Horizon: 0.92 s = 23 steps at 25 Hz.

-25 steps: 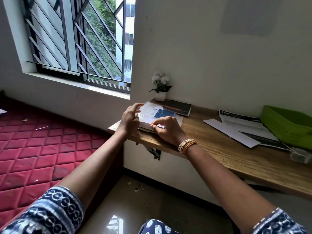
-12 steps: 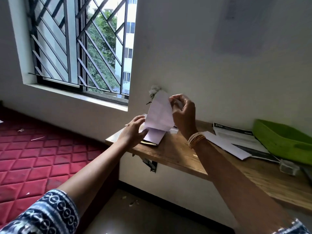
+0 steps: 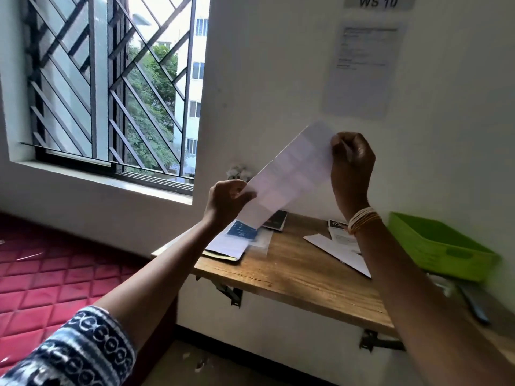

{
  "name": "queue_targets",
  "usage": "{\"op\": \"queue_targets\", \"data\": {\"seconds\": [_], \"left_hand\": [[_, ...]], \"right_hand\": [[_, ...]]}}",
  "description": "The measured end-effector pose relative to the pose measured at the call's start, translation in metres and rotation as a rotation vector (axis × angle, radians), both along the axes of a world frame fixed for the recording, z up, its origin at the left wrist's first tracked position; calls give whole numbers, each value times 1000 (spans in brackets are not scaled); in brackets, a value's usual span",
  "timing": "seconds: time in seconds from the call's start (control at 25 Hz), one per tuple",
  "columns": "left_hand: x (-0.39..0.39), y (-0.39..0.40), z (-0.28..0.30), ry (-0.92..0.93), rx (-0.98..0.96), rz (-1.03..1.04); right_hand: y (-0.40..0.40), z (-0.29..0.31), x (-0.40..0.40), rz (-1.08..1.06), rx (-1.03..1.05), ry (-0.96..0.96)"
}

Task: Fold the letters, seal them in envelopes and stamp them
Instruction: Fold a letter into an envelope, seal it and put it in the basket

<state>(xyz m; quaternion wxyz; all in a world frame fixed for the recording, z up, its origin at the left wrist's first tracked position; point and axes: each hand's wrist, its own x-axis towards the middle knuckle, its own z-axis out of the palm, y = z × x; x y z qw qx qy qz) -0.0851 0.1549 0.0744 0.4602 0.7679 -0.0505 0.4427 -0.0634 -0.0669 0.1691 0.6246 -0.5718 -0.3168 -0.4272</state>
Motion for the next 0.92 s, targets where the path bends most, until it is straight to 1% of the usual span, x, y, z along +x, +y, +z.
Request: {"op": "queue_targets", "data": {"seconds": [0.08, 0.16, 0.24, 0.32, 0.36, 0.44, 0.52, 0.6, 0.64, 0.76, 0.8, 0.88, 0.92], "left_hand": [[3, -8, 8, -96, -25, 52], [11, -14, 12, -174, 10, 125], [21, -18, 11, -222, 88, 174], [37, -19, 5, -210, 149, 245], [45, -21, 0, -153, 149, 289], [60, -26, -12, 47, 113, 367], [71, -34, -20, 272, 53, 414], [79, -42, -21, 466, 23, 408], [84, -44, -22, 523, 24, 377], [101, -45, -40, 565, -11, 144], [105, -44, -49, 593, -15, 98], [110, -43, -68, 683, 42, 123], [110, -44, -73, 734, 111, 170]], "right_hand": [[-16, -4, 6, -48, 20, 3], [-30, -16, 14, -153, 9, -6], [-38, -33, 20, -269, -98, -54], [-45, -55, 30, -338, -302, -118], [-49, -66, 35, -391, -423, -152], [-53, -88, 46, -475, -637, -182], [-52, -109, 53, -492, -764, -169], [-47, -128, 57, -480, -850, -139], [-43, -136, 58, -471, -903, -121], [-28, -154, 64, -411, -1131, -98], [-21, -156, 67, -379, -1210, -73], [-11, -160, 73, -308, -1317, 15], [-7, -160, 75, -273, -1349, 63]]}}
